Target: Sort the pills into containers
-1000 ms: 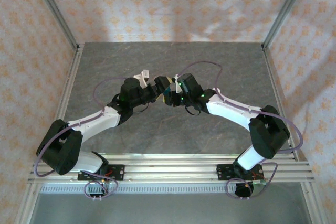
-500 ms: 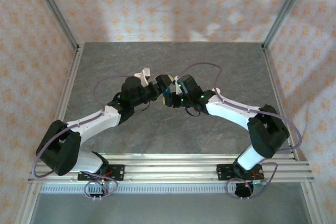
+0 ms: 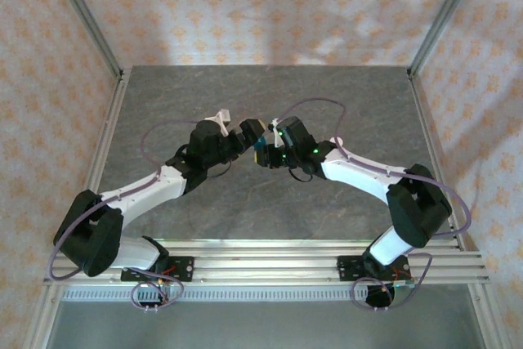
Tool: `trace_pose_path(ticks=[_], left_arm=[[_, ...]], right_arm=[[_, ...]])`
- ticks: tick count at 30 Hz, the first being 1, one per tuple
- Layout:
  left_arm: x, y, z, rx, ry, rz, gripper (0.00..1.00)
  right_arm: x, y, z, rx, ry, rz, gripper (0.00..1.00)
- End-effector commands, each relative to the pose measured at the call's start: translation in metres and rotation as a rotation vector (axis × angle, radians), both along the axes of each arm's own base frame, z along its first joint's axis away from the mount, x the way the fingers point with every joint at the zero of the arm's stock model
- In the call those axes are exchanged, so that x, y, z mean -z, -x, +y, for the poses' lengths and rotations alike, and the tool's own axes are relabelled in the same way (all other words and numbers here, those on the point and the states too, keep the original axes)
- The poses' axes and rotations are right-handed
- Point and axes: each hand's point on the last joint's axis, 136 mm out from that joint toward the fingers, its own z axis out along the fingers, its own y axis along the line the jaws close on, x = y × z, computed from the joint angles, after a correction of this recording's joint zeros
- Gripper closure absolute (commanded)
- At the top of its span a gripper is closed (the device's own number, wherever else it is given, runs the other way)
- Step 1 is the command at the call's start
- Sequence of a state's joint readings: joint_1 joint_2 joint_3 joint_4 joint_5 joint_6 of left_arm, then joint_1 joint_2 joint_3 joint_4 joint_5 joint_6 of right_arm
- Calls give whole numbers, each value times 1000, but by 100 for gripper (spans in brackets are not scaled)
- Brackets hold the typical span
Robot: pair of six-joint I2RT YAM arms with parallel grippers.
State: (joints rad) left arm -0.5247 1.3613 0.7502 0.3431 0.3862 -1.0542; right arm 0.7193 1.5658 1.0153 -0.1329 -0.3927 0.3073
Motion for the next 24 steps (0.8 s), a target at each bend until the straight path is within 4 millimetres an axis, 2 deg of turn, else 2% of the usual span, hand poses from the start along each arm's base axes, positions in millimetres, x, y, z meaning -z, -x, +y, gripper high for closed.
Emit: trace_pose_path(ticks=[1, 10, 24], left_arm=[[-8, -2, -9, 23, 29, -21, 1], [-13, -5, -13, 28, 52, -31, 1], [-22, -7, -19, 34, 76, -47, 1]], right_arm=[[-27, -2, 6, -1, -64, -44, 69], [-27, 0, 12, -11, -90, -34, 69], [-14, 2, 15, -17, -83, -3, 70]])
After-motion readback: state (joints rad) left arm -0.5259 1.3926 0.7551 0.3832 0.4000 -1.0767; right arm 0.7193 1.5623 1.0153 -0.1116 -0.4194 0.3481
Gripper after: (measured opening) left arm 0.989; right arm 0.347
